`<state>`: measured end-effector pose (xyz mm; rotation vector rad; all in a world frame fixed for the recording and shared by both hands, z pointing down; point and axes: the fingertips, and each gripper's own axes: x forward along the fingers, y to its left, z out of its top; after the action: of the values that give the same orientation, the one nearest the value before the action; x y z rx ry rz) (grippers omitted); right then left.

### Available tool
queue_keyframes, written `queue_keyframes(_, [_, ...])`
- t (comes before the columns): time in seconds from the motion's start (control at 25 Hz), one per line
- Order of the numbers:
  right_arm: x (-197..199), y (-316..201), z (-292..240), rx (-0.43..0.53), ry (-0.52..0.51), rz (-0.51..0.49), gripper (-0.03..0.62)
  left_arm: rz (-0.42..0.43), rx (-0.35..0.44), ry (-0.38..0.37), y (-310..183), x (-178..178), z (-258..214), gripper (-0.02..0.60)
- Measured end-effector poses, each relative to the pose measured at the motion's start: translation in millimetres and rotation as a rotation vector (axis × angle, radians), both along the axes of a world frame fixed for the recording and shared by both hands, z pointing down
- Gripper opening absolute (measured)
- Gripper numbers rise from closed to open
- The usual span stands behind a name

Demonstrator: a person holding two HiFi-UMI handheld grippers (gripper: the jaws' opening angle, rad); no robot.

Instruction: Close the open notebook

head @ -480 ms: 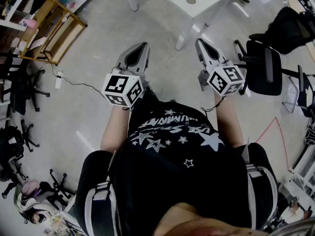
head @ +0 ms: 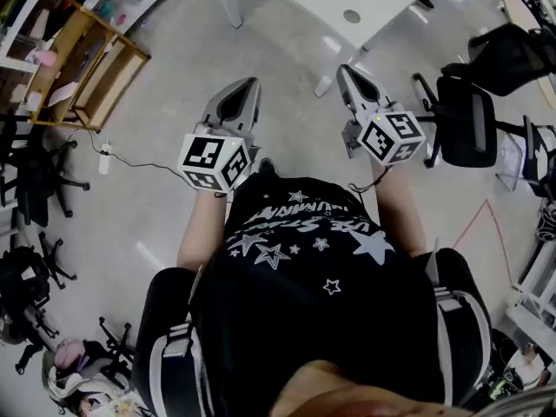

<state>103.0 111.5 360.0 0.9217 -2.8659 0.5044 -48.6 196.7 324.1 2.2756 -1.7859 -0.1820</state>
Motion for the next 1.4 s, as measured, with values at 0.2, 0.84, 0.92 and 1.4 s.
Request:
queue_keyframes(0.2, [-31.5,-2.6,4.3,-0.006,0.005,0.017,0.009,-0.003,0.002,0.021,-4.1,-39.9,2.3,0.009])
queue_keyframes(0.84, [-71.5,-64.9,18.5,0.044,0.043,0.041,0.009,-0.039,0.017,-0.011,-67.0,-94.3,7.9,0.009])
queue_keyframes(0.92, [-78.2,-85.8,21.0,0.058,0.051,0.033,0.011,-0.061,0.016,-0.019,-83.1,-101.9,9.2,0.009])
queue_keyframes(1.4, [-105.9,-204.1,33.6,0.043,0.057,-0.046,0.011,-0.064,0.005,-0.047,-192.3,-108.0,11.0,0.011])
